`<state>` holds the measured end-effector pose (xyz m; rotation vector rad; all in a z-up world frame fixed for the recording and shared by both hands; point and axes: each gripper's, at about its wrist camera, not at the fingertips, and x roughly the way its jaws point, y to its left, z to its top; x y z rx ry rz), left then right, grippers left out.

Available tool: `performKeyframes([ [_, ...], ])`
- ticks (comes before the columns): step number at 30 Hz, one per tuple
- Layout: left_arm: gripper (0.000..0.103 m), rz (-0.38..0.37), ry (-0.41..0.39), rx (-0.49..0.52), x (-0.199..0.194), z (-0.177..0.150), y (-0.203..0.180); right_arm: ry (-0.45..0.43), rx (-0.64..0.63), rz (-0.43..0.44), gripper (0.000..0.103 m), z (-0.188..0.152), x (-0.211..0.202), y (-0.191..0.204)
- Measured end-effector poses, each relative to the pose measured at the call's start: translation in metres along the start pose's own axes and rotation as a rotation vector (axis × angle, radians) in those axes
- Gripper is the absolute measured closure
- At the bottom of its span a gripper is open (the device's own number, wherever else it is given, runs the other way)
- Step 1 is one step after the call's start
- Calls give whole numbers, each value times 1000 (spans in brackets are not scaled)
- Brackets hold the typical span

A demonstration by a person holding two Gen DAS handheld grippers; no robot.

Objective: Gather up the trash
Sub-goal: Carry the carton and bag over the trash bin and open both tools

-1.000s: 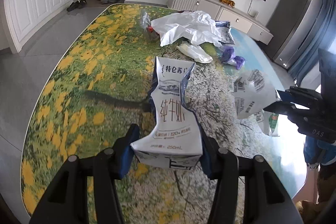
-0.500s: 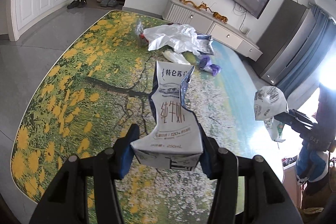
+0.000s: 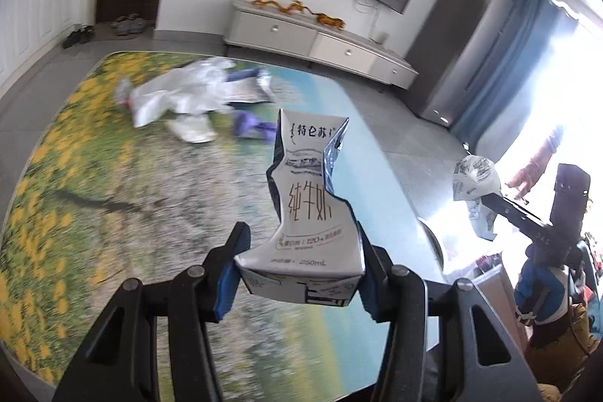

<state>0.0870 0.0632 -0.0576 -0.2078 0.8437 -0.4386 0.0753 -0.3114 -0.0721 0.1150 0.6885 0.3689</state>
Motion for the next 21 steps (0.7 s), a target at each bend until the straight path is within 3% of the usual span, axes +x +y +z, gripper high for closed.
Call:
performKeyframes([
  [10, 53, -173, 153, 204, 97, 25, -151, -22, 240, -182, 75, -46, -30, -126],
  [21, 53, -241, 335, 360, 214, 13, -272, 66, 415, -284, 72, -81, -6, -213],
])
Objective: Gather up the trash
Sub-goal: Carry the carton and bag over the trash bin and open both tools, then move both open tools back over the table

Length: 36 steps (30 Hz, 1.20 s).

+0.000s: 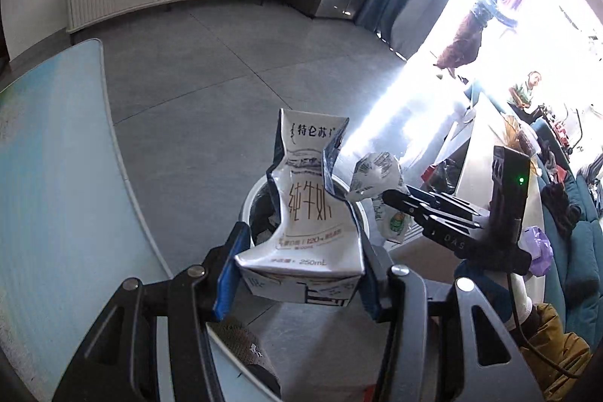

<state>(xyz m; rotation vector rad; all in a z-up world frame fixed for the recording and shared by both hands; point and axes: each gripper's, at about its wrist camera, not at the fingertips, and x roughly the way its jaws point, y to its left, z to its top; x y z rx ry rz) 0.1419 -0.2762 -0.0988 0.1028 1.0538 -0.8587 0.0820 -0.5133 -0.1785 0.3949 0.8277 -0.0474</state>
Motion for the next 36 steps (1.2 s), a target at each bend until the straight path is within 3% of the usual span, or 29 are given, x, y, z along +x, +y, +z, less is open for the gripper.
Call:
performKeyframes([
  [10, 51, -37, 82, -20, 78, 28, -13, 50, 83, -53, 53, -6, 30, -33],
  [15, 49, -54, 91, -33, 85, 31, -14, 49, 99, -70, 48, -12, 23, -40],
  [23, 49, -50, 22, 1, 59, 28, -30, 25, 95, -89, 48, -14, 2, -49],
  [36, 49, -23, -138, 43, -29, 8, -41, -101, 39, -91, 45, -7, -60, -9],
])
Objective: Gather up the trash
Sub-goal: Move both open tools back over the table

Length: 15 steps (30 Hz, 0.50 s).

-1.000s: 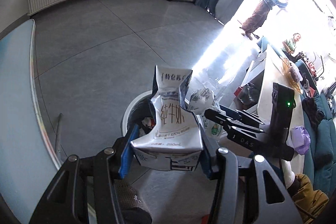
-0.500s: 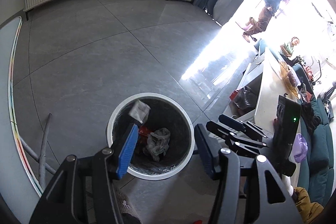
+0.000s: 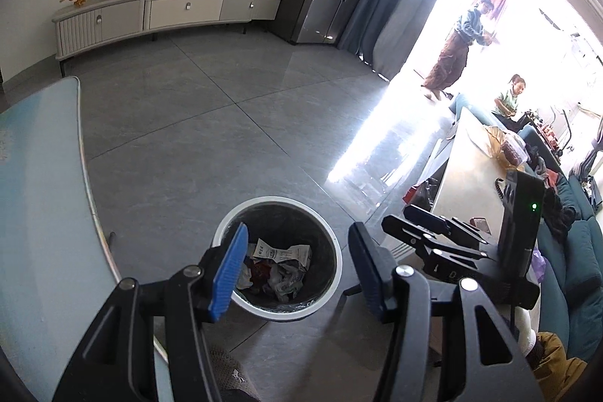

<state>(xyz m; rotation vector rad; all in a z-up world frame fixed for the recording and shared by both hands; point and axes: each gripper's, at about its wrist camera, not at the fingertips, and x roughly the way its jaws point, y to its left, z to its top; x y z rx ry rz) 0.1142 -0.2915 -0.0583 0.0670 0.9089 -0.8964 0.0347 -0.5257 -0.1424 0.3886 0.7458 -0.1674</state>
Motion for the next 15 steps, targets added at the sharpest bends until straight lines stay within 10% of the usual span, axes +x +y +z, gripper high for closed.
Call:
performKeyframes([
  [15, 49, 128, -211, -45, -147, -42, 49, -131, -191, 84, 43, 18, -63, 113],
])
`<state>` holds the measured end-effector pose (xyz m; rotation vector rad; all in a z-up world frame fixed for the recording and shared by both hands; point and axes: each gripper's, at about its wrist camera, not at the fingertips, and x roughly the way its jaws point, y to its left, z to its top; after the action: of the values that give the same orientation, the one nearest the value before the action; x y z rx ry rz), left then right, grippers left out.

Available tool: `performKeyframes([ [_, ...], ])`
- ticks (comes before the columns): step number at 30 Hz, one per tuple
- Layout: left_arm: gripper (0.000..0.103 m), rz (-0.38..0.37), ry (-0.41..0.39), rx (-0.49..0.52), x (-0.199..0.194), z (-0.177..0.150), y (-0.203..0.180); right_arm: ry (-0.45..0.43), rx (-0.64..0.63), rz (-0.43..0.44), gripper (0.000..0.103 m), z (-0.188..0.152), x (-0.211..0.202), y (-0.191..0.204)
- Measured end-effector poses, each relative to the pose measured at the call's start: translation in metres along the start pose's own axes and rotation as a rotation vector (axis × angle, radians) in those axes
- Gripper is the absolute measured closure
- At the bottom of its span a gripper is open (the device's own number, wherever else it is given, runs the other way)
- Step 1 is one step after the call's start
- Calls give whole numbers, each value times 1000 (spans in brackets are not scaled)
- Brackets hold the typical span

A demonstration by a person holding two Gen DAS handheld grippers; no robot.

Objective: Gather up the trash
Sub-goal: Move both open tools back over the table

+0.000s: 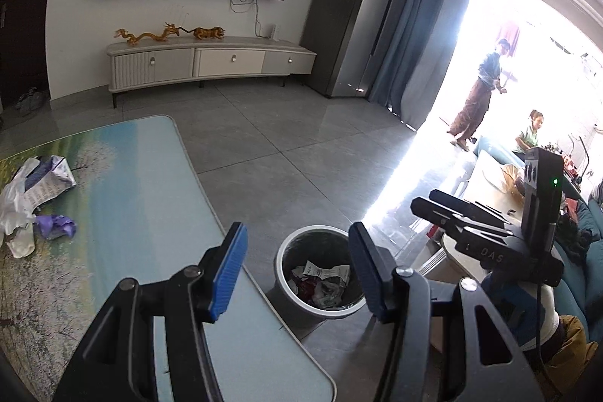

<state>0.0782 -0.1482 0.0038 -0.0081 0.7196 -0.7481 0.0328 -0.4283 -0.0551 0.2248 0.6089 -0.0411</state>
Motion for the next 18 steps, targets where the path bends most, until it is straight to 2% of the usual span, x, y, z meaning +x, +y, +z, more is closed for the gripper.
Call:
performKeyframes([
  [9, 49, 109, -53, -100, -51, -36, 81, -8, -77, 61, 42, 21, -1, 58],
  [18, 49, 208, -64, -179, -78, -55, 162, 33, -153, 140, 42, 38, 32, 112],
])
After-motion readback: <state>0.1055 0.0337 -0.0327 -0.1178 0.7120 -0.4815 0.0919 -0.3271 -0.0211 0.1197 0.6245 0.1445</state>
